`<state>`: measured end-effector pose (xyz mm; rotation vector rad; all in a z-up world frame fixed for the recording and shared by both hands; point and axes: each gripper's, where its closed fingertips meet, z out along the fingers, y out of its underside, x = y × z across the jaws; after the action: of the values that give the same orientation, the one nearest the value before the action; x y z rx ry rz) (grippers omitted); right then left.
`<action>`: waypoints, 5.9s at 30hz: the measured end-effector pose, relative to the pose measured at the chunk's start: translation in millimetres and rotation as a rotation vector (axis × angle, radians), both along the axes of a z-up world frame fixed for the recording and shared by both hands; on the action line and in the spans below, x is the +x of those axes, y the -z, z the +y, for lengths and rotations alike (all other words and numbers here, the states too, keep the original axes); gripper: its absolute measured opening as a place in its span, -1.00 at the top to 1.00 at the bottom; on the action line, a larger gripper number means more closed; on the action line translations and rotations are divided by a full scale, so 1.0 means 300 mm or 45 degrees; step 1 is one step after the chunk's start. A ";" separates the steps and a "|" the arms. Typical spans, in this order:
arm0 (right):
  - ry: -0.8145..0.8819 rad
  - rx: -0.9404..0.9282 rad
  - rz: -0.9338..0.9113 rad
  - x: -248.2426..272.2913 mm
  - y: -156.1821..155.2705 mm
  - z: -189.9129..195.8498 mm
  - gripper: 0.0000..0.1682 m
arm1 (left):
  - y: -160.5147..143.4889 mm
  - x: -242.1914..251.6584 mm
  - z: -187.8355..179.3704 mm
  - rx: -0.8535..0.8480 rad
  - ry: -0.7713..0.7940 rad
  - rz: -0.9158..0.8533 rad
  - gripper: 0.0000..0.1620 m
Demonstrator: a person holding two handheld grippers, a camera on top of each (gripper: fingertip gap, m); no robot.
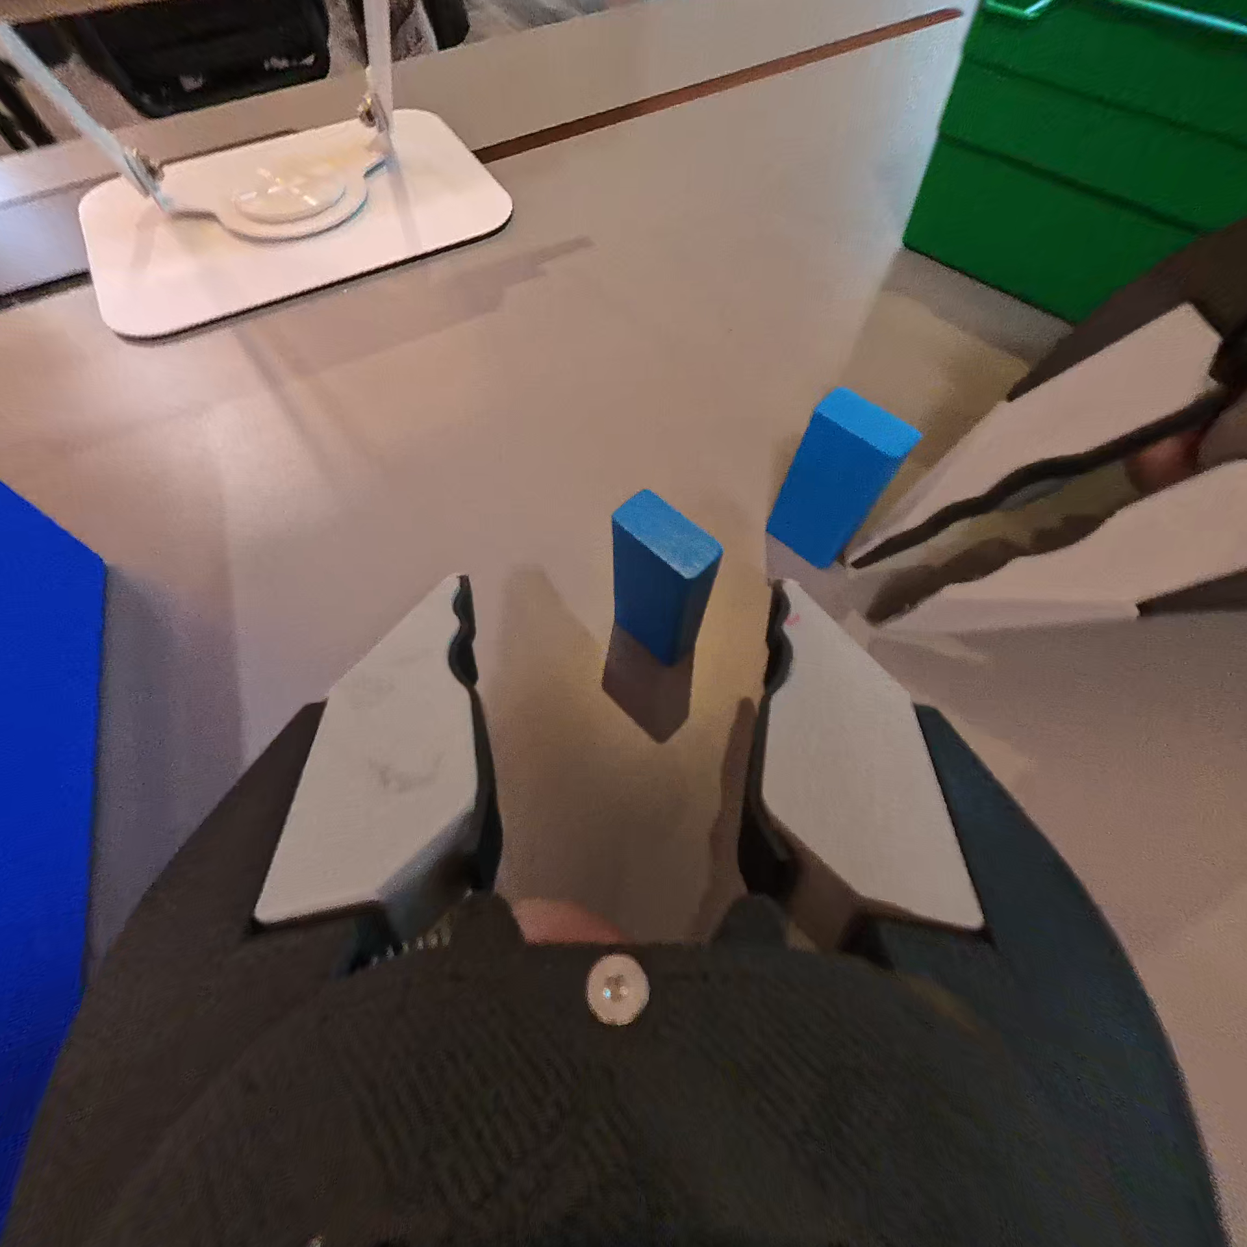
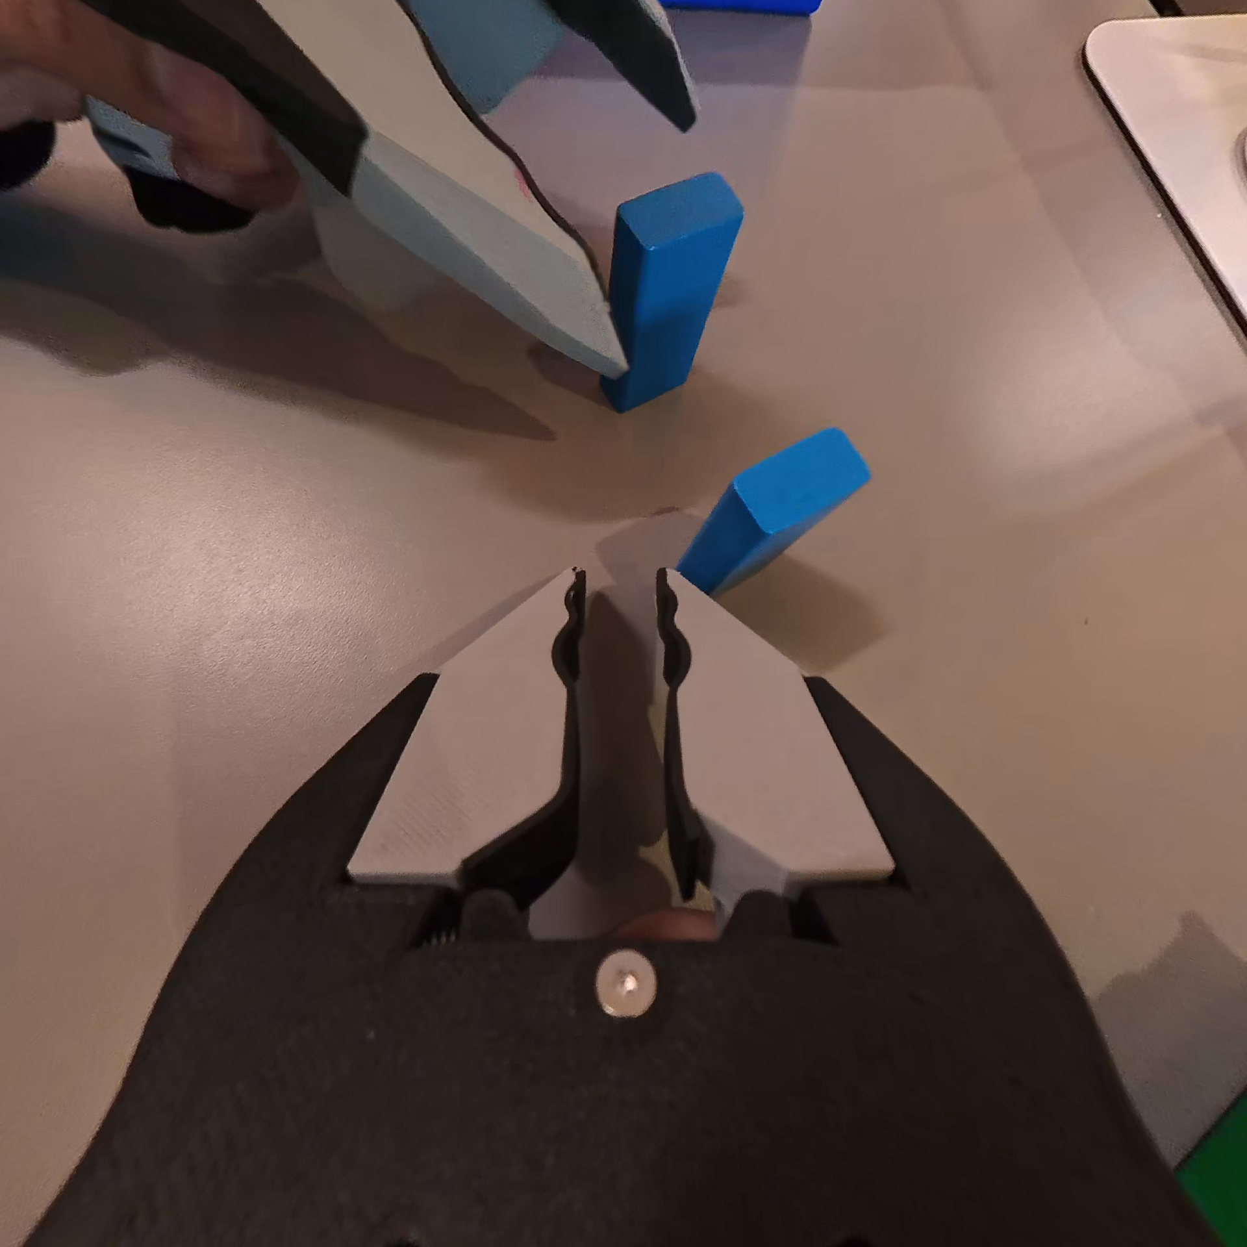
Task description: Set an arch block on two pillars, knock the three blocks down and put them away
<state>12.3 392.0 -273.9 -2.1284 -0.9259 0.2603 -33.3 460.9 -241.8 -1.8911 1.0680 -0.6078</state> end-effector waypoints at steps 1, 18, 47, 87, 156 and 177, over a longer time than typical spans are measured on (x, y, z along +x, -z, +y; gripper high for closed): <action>0.001 0.000 0.002 0.001 -0.001 0.000 0.79 | 0.007 0.002 0.008 -0.010 -0.042 0.000 -0.06; -0.009 0.008 -0.001 -0.003 -0.007 -0.004 0.78 | 0.075 -0.005 0.021 0.004 -0.145 0.153 0.08; -0.032 0.004 -0.036 -0.016 0.013 0.006 0.78 | 0.109 -0.021 -0.080 -0.011 0.227 0.224 0.22; 0.136 -0.016 0.026 0.077 0.022 0.096 0.60 | 0.117 -0.012 -0.078 -0.081 0.366 0.209 0.19; 0.124 0.005 0.017 0.078 0.010 0.050 0.58 | 0.128 -0.904 0.364 -0.024 0.515 1.292 0.83; 0.097 0.397 0.363 0.016 -0.370 0.001 0.58 | -0.460 -0.513 0.175 1.156 -0.031 0.750 0.89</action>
<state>17.2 392.1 -162.8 -1.7795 -0.6697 0.3461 -187.3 513.3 -103.9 -1.2567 1.3645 0.4526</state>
